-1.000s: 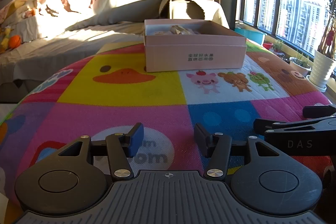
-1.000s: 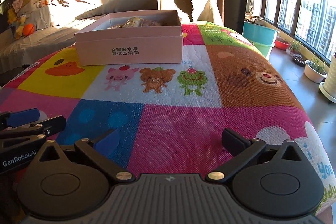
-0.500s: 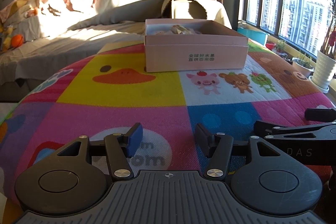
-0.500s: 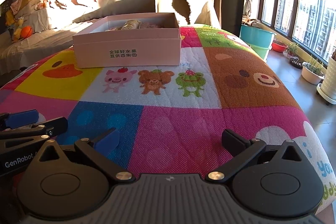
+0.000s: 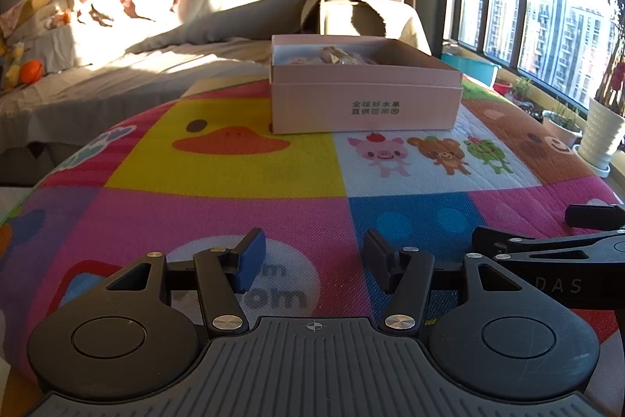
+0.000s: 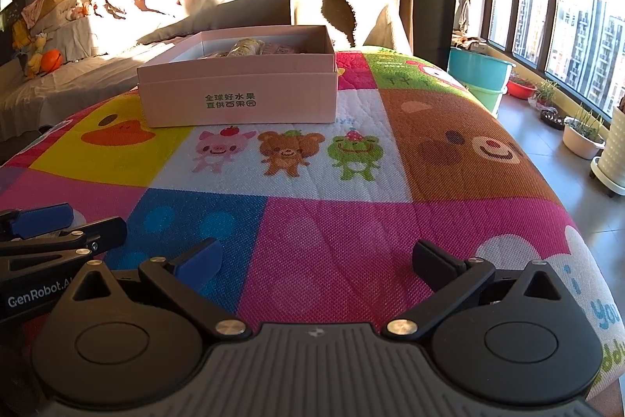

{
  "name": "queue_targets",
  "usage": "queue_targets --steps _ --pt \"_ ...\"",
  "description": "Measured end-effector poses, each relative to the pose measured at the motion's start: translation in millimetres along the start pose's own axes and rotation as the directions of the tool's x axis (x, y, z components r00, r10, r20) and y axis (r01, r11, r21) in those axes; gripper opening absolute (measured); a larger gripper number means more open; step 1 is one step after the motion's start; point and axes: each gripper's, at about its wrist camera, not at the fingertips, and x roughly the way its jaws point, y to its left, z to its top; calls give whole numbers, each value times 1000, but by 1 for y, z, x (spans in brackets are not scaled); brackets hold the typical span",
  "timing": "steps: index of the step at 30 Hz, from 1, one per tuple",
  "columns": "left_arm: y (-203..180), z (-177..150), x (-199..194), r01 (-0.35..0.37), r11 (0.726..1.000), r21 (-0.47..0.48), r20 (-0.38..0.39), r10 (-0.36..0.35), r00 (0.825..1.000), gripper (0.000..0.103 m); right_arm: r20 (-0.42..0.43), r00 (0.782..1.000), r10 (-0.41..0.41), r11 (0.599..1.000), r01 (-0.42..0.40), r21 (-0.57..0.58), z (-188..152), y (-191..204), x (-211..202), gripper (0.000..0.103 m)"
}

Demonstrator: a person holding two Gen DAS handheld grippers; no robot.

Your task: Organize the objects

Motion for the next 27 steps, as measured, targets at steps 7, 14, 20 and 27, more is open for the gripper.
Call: queue_targets --steps 7,14,20,27 --pt "1 0 -1 -4 1000 5 0 4 1000 61 0 1000 -1 1000 1 -1 0 0 0 103" --pt "1 0 -1 8 1000 -7 0 -8 1000 61 0 1000 -1 1000 1 -1 0 0 0 103" --pt "1 0 -1 6 1000 -6 0 -6 1000 61 0 1000 0 1000 0 0 0 0 1 103" --pt "3 0 -1 15 1000 -17 0 -15 1000 60 0 1000 0 1000 0 0 0 0 0 103"
